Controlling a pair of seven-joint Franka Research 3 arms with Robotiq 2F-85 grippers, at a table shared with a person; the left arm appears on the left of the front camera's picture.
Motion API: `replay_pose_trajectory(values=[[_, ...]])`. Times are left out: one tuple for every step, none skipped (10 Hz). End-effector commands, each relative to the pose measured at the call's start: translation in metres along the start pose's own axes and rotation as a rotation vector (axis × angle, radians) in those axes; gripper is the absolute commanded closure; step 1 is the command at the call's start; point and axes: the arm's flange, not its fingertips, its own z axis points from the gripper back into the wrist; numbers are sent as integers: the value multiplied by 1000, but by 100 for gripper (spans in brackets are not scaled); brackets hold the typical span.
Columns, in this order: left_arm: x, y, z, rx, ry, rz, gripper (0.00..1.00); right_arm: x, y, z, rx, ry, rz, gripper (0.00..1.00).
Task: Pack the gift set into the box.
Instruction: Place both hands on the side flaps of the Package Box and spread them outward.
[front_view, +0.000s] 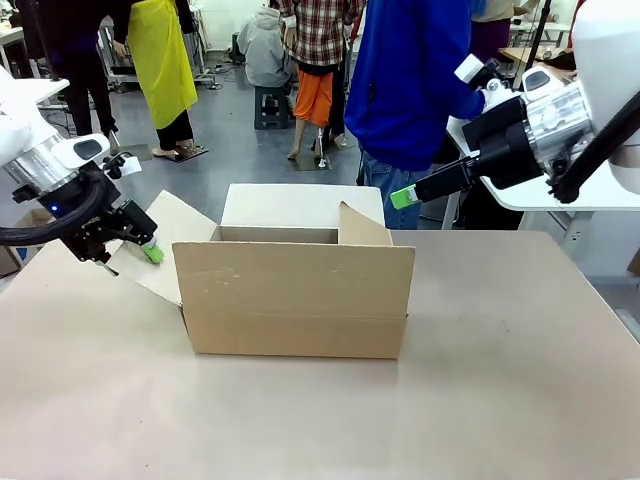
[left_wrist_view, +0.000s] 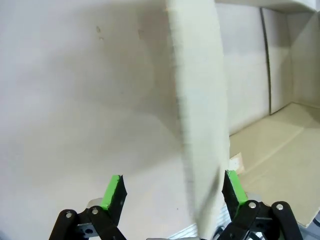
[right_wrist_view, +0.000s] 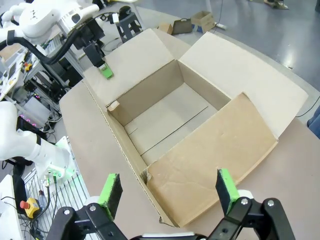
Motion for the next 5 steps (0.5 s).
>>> replay_pose_trajectory(values=[[6,-26,8,101,-9,28,0,-2,3,0,-1,0,0,0],[6,-26,8,101,-9,28,0,0,0,0,0,0,0,0],[6,-26,8,101,-9,28,0,40,15,-15,-86,132,-11,0],[6,-26,8,101,-9,28,0,82,30,-35,-125,247,-49,0],[6,-26,8,101,-9,28,0,115,45,-66,-202,412,-146,0]])
